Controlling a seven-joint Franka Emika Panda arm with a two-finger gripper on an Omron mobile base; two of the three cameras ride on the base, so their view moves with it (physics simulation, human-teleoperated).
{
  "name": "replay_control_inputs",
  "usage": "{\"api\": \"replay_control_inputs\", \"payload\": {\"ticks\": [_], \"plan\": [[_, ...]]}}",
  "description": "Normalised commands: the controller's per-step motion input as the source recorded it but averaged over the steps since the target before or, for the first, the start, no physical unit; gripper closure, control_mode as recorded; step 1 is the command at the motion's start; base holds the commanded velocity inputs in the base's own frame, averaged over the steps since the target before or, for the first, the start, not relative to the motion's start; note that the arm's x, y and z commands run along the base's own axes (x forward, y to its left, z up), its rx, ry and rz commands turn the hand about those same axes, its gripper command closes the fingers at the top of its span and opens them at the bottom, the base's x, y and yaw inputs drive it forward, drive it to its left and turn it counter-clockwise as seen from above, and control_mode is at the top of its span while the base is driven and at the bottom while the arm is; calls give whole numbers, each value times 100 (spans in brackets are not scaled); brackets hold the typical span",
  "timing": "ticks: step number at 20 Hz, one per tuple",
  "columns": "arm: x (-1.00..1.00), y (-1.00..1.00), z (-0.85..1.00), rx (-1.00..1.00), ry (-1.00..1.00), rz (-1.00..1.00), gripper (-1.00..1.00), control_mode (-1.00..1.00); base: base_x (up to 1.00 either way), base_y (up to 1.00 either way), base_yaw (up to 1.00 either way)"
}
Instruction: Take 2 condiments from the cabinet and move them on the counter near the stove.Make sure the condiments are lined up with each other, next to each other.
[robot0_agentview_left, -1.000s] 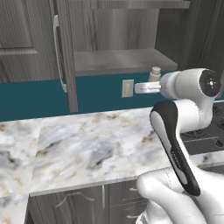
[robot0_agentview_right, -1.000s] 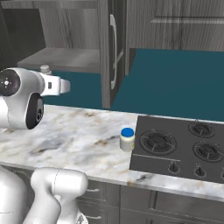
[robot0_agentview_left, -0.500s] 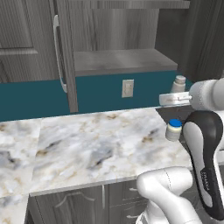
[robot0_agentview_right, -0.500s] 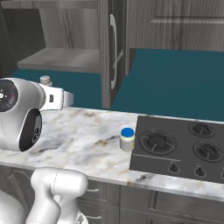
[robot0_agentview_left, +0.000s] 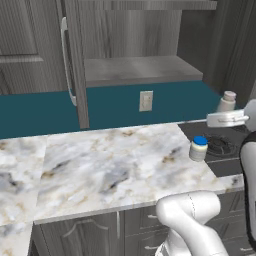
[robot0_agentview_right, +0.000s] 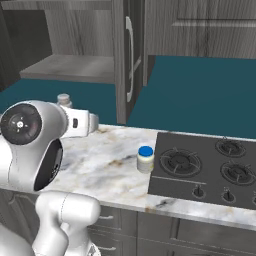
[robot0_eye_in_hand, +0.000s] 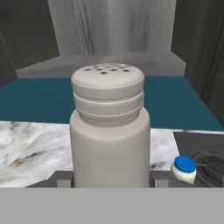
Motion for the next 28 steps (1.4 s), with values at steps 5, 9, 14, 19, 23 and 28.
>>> {"api": "replay_control_inputs", "payload": {"ticks": [5,9,14,19,23,28], "plan": [[-12,-20,-31,0,0,11,100,-100,0,0,0],[-1,-28,-46,0,3,17,100,-100,0,0,0],[0,-43,-42,0,3,17,100,-100,0,0,0],[2,-49,-39,0,0,19,100,-100,0,0,0],[12,-43,-45,0,0,22,100,-100,0,0,0],[24,-38,-51,0,0,23,100,-100,0,0,0]]}}
